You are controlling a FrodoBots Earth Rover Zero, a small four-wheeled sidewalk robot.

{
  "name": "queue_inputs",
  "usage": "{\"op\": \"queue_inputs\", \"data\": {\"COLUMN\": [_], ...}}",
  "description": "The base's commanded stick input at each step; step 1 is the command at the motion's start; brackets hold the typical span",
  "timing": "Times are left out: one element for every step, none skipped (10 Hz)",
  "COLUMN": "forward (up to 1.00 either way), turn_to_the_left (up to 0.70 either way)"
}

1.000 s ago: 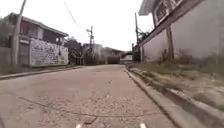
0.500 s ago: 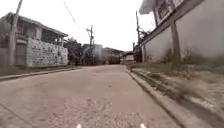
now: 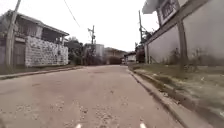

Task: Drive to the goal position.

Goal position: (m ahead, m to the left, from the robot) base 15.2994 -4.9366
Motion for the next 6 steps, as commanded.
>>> {"op": "queue_inputs", "data": {"forward": [0.85, 0.85, 0.85, 0.85, 0.85, 0.85], "turn_to_the_left": [0.0, 0.0, 0.0, 0.0, 0.0, 0.0]}}
